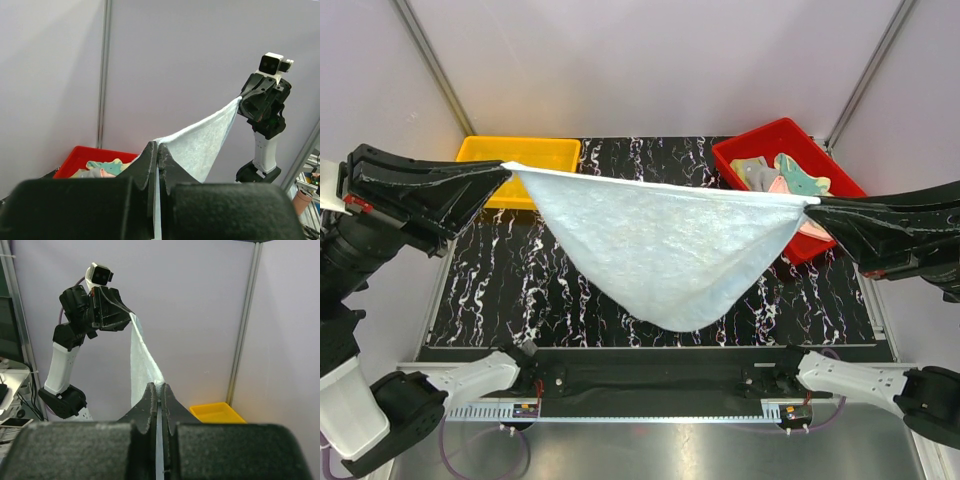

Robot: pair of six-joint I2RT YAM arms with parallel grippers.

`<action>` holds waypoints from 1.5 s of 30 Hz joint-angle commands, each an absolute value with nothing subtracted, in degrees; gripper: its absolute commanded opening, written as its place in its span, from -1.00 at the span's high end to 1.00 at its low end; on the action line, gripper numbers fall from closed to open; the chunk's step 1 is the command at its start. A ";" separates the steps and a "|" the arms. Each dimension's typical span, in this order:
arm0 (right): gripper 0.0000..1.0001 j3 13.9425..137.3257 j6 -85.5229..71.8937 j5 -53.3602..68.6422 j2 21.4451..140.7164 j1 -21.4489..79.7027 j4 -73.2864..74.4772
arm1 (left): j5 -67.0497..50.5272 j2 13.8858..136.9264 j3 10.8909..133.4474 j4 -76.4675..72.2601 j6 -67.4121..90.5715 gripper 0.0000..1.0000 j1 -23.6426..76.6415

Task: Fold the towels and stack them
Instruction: Flatten out the crumpled towel, then fold the towel

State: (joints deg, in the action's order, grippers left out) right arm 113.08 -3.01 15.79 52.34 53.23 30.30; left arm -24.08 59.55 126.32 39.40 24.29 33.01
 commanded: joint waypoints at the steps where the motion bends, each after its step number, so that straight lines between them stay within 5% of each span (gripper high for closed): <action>1: 1.00 112.15 -3.36 12.34 51.68 53.26 25.05 | -22.60 60.03 125.85 36.38 25.05 1.00 32.96; 8: 1.00 115.31 12.19 -13.67 60.79 53.26 24.09 | -6.97 67.93 129.45 39.98 17.76 1.00 32.96; 13: 1.00 116.19 38.08 -32.76 72.66 52.30 7.93 | 7.29 78.91 133.94 39.55 10.82 1.00 31.03; 21: 1.00 120.24 22.88 -10.50 91.30 26.93 10.28 | 0.38 91.92 126.04 28.75 13.26 1.00 18.31; 28: 1.00 122.85 15.92 2.26 105.45 15.75 6.86 | -6.32 106.86 128.93 22.51 12.30 1.00 12.22; 37: 1.00 132.54 9.93 14.14 122.60 10.37 4.40 | -11.86 119.08 130.78 15.39 11.61 1.00 8.88; 45: 1.00 112.02 10.72 16.97 117.26 10.37 -4.74 | -15.12 118.13 121.76 14.50 8.62 1.00 8.88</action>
State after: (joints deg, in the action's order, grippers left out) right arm 118.93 10.63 15.75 122.63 10.90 1.67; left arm -13.50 121.21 125.45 18.57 11.31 9.58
